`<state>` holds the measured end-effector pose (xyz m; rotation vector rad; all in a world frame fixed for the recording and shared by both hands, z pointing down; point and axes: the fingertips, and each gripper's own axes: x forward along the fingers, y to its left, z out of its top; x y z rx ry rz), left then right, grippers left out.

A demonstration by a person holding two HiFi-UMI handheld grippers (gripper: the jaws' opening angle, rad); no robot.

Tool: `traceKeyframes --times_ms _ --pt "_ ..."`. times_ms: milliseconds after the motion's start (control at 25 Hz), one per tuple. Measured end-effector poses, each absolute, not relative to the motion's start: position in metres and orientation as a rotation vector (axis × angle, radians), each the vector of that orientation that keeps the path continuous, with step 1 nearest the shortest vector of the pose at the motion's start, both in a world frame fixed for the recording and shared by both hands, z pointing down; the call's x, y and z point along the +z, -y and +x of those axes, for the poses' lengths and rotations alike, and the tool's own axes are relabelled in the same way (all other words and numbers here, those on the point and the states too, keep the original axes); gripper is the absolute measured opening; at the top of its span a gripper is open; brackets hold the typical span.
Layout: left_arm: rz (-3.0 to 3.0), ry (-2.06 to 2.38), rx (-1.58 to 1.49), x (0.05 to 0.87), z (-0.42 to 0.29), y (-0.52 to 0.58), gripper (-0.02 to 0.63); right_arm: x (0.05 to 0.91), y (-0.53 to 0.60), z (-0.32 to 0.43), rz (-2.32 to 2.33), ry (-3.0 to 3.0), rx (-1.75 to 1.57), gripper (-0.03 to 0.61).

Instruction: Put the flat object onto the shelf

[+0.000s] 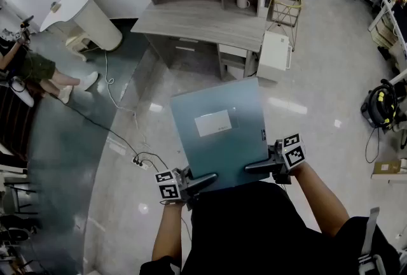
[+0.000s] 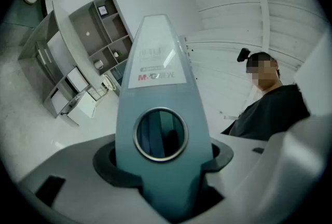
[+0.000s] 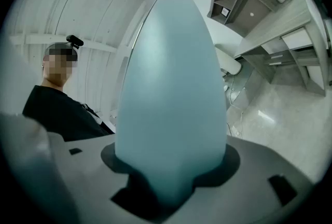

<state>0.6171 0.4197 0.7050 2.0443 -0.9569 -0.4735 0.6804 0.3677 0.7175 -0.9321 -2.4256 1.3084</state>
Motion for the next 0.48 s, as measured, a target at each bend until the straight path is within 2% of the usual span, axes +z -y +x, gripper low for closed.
traceKeyframes --times_ms 480 --pt "1.991 1.067 -0.525 0.705 0.626 -0.442 0.296 0.716 -0.382 0.684 -1.050 2.358 1.346 0.291"
